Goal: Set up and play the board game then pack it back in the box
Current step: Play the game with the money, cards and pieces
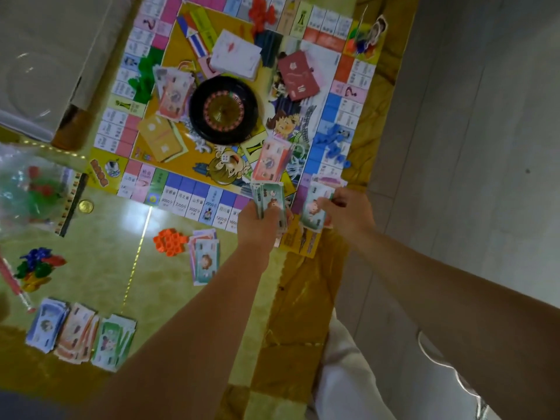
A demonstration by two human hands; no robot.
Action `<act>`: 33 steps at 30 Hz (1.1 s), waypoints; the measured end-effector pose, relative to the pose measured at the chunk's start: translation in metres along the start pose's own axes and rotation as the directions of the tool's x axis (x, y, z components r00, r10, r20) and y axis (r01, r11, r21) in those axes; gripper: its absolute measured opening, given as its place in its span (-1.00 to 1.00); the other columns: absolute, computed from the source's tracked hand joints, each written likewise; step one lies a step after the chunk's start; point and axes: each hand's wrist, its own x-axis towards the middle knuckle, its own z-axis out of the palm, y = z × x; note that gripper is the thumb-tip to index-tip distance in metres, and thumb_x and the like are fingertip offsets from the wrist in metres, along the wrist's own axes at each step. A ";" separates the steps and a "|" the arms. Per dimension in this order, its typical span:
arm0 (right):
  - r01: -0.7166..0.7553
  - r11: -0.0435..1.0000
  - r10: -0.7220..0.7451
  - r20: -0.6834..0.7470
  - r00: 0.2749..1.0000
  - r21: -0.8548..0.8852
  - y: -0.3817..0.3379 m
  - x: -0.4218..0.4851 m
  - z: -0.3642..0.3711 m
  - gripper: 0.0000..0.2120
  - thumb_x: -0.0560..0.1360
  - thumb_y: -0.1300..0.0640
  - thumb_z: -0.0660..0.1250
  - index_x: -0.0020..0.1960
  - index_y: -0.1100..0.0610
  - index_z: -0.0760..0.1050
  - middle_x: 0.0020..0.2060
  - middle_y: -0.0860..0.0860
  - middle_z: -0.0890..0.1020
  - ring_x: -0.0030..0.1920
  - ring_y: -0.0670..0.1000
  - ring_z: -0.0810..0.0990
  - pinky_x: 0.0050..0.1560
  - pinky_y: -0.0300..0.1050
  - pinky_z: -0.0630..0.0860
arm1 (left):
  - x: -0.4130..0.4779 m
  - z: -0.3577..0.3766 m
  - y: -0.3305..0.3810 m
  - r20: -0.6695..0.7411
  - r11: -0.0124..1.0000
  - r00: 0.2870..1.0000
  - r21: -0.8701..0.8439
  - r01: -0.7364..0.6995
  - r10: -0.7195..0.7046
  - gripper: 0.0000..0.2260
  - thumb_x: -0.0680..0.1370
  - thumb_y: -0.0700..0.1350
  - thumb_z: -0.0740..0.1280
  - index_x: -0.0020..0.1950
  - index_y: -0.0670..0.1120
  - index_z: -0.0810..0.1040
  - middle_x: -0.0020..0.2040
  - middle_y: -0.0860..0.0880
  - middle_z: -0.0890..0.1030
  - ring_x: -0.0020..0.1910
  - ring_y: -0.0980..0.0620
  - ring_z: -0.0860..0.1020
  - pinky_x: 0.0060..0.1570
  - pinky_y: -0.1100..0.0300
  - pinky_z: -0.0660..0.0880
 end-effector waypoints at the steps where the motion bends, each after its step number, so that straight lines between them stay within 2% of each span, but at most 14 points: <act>1: -0.015 1.000 0.014 -0.025 1.000 -0.024 0.005 0.005 -0.005 -0.72 0.52 0.11 0.40 -0.18 0.33 0.47 -0.30 0.21 0.60 -0.29 0.05 0.61 -0.28 0.00 0.48 | 0.001 0.006 0.002 0.011 1.000 1.000 0.004 0.000 0.000 -0.97 0.56 -0.13 0.30 -0.07 -0.04 0.53 -0.08 -0.19 0.61 -0.02 -0.28 0.61 -0.05 -0.25 0.57; 4: -0.042 0.997 0.037 -0.074 0.997 -0.069 0.014 0.016 -0.009 -0.80 0.49 0.15 0.42 -0.09 0.28 0.50 -0.20 0.16 0.63 -0.19 0.09 0.63 -0.26 -0.03 0.52 | 0.007 0.019 0.007 0.034 1.000 0.999 0.023 0.006 -0.007 -0.96 0.57 -0.15 0.29 -0.06 -0.04 0.52 -0.05 -0.17 0.64 -0.03 -0.22 0.63 -0.03 -0.20 0.59; 6: -0.036 0.997 0.030 -0.094 0.995 -0.067 0.018 0.021 -0.008 -0.82 0.47 0.18 0.43 -0.01 0.20 0.47 -0.16 0.05 0.59 -0.18 0.01 0.57 -0.31 -0.23 0.44 | 0.012 0.028 0.009 0.069 1.000 0.998 0.006 0.007 -0.008 -0.92 0.60 -0.18 0.27 -0.04 -0.04 0.53 -0.14 -0.07 0.68 -0.14 -0.03 0.67 -0.12 -0.02 0.63; 8: -0.008 0.998 0.001 -0.124 0.992 -0.060 0.017 0.023 -0.007 -0.72 0.45 0.24 0.44 0.06 0.13 0.40 -0.15 -0.01 0.52 -0.23 -0.09 0.50 -0.33 -0.33 0.34 | 0.014 0.031 0.012 0.095 1.000 0.996 -0.024 0.004 -0.002 -0.89 0.61 -0.21 0.25 -0.05 -0.03 0.53 -0.29 0.07 0.66 -0.34 0.19 0.64 -0.32 0.21 0.60; 11: 0.044 0.994 -0.061 -0.178 0.982 -0.098 0.017 0.024 -0.009 -0.63 0.43 0.26 0.45 0.04 0.05 0.28 -0.03 0.01 0.47 -0.16 -0.07 0.48 -0.25 -0.33 0.36 | 0.016 0.033 0.014 0.097 1.000 0.995 -0.021 0.006 -0.004 -0.91 0.61 -0.23 0.25 0.02 -0.09 0.54 -0.21 0.04 0.64 -0.35 0.19 0.61 -0.41 0.32 0.54; 14: 0.120 0.993 -0.122 -0.138 0.983 -0.022 0.006 0.026 -0.013 -0.75 0.48 0.13 0.43 0.04 0.07 0.38 -0.01 -0.03 0.46 -0.09 -0.06 0.49 -0.14 -0.27 0.43 | 0.017 0.036 0.021 0.110 1.000 0.994 -0.030 0.005 -0.001 -0.90 0.59 -0.25 0.27 0.02 -0.11 0.55 -0.11 -0.06 0.64 -0.23 0.10 0.63 -0.34 0.29 0.58; 16: 0.165 0.985 -0.166 0.012 0.986 0.042 -0.007 0.028 -0.014 -0.82 0.49 0.03 0.41 -0.01 0.09 0.50 -0.07 -0.01 0.54 -0.10 -0.06 0.52 -0.13 -0.28 0.46 | 0.017 0.038 0.027 0.121 0.999 0.992 -0.029 -0.014 0.017 -0.88 0.56 -0.27 0.30 0.04 -0.11 0.57 -0.09 -0.06 0.65 -0.18 0.06 0.64 -0.31 0.26 0.59; 18: 0.193 0.979 -0.201 0.155 0.967 0.066 -0.019 0.033 -0.013 -0.82 0.48 0.04 0.43 -0.09 0.15 0.55 -0.16 0.04 0.60 -0.17 -0.03 0.55 -0.17 -0.27 0.46 | 0.017 0.041 0.034 0.116 0.999 0.993 -0.018 -0.029 0.031 -0.86 0.54 -0.29 0.33 0.04 -0.09 0.58 -0.10 -0.05 0.66 -0.15 0.01 0.64 -0.28 0.22 0.59; 19: 0.192 0.979 -0.201 0.177 0.963 0.069 -0.025 0.036 -0.013 -0.83 0.47 0.06 0.45 -0.14 0.17 0.55 -0.20 0.05 0.61 -0.20 -0.02 0.56 -0.19 -0.26 0.46 | 0.018 0.043 0.038 0.109 0.999 0.994 -0.025 -0.023 0.025 -0.86 0.53 -0.30 0.34 0.05 -0.11 0.58 -0.09 -0.07 0.66 -0.12 -0.03 0.65 -0.23 0.17 0.60; 23: 0.140 0.982 -0.154 0.112 0.982 0.124 -0.044 0.047 -0.015 -0.86 0.46 0.10 0.45 -0.12 0.18 0.61 -0.24 0.02 0.63 -0.23 -0.05 0.58 -0.20 -0.31 0.45 | 0.027 0.043 0.054 0.095 0.998 0.995 -0.070 -0.004 0.010 -0.87 0.53 -0.25 0.37 0.06 -0.15 0.60 -0.04 -0.14 0.67 -0.09 -0.10 0.65 -0.11 0.01 0.61; 27: 0.089 0.978 -0.133 0.237 0.962 0.186 -0.058 0.059 -0.017 -0.86 0.49 0.10 0.42 -0.03 0.17 0.59 -0.14 0.03 0.65 -0.11 0.02 0.63 -0.03 -0.14 0.57 | 0.042 0.043 0.072 0.062 0.998 0.997 -0.050 -0.043 0.046 -0.83 0.54 -0.25 0.33 0.12 -0.15 0.60 0.00 -0.17 0.68 -0.04 -0.18 0.65 -0.03 -0.11 0.61; 29: 0.091 0.985 -0.128 0.266 0.955 0.148 -0.063 0.069 -0.017 -0.81 0.51 0.09 0.40 -0.05 0.24 0.57 -0.16 0.09 0.64 -0.17 -0.02 0.59 -0.11 -0.16 0.53 | 0.050 0.045 0.081 0.028 0.999 0.998 -0.021 -0.050 0.050 -0.89 0.54 -0.23 0.33 0.02 -0.09 0.61 -0.06 -0.12 0.68 -0.07 -0.14 0.66 -0.04 -0.08 0.62; 31: 0.094 0.982 -0.129 0.226 0.965 0.163 -0.071 0.085 -0.019 -0.73 0.52 0.07 0.39 -0.07 0.31 0.56 -0.22 0.15 0.59 -0.24 -0.01 0.53 -0.16 -0.13 0.48 | 0.059 0.048 0.095 0.003 0.999 1.000 -0.036 -0.024 0.025 -0.89 0.58 -0.21 0.29 -0.07 -0.03 0.57 -0.11 -0.08 0.65 -0.13 -0.08 0.62 -0.09 -0.01 0.60; 33: 0.077 0.976 -0.111 0.164 0.980 0.203 -0.082 0.101 -0.021 -0.69 0.54 0.04 0.37 -0.05 0.33 0.54 -0.31 0.13 0.56 -0.31 0.01 0.50 -0.22 -0.06 0.45 | 0.071 0.052 0.108 -0.005 0.998 1.000 -0.058 -0.018 0.018 -0.88 0.59 -0.19 0.24 -0.10 -0.07 0.54 -0.14 -0.11 0.59 -0.19 -0.09 0.57 -0.12 -0.04 0.57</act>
